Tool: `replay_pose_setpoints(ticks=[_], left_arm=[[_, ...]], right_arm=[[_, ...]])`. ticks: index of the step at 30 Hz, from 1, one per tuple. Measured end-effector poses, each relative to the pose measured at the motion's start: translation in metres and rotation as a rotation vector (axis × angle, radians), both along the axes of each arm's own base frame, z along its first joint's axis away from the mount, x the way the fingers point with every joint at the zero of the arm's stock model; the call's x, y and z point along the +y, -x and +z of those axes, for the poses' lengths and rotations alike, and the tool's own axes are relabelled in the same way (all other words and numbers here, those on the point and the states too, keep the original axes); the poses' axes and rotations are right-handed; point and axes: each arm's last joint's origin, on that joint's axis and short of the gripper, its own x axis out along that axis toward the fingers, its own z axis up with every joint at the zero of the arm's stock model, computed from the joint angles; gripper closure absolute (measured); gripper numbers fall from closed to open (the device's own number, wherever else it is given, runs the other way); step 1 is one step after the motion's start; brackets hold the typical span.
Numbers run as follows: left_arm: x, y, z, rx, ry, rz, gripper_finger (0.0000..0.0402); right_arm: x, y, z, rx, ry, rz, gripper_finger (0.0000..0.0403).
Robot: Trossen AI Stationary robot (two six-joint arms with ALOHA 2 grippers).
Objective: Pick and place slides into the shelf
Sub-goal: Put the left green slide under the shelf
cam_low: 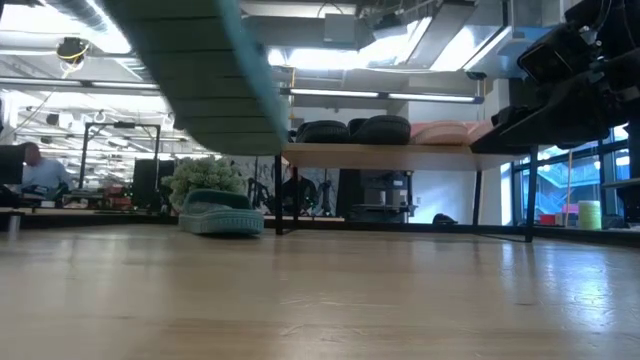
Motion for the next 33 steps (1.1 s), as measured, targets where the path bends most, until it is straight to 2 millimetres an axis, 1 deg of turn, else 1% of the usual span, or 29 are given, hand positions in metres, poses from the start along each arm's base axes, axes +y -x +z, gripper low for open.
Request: replay_pose_setpoints(ticks=[2, 6, 10, 15, 19, 25, 28, 33], left_arm=[[0.005, -0.013, -0.01, -0.007, -0.046, -0.045, 0.0398], [0.018, -0.045, -0.038, 0.01, -0.148, -0.094, 0.0398], [0.038, -0.069, -0.067, 0.013, -0.189, -0.037, 0.0399], [0.059, -0.088, -0.094, -0.004, -0.272, 0.033, 0.0399], [0.069, -0.098, -0.11, -0.023, -0.271, 0.058, 0.0399], [0.084, -0.107, -0.128, -0.02, -0.316, 0.097, 0.0399], [0.092, -0.108, -0.135, -0.003, -0.323, 0.114, 0.0399], [0.099, -0.109, -0.136, -0.01, -0.308, 0.131, 0.0388]], right_arm=[[0.0, 0.0, 0.0, 0.003, -0.004, -0.002, 0.0147], [0.0, 0.0, 0.0, 0.002, -0.055, -0.02, 0.0147], [0.0, 0.0, 0.001, 0.003, -0.103, -0.038, 0.0147], [0.0, 0.0, 0.001, 0.003, -0.104, -0.039, 0.0147], [0.0, 0.0, 0.001, 0.003, -0.103, -0.038, 0.0147], [0.0, 0.0, 0.0, 0.007, -0.102, -0.038, 0.0147], [0.0, 0.0, 0.0, 0.007, -0.102, -0.038, 0.0147], [0.0, 0.001, 0.0, 0.014, -0.1, -0.039, 0.0147]])
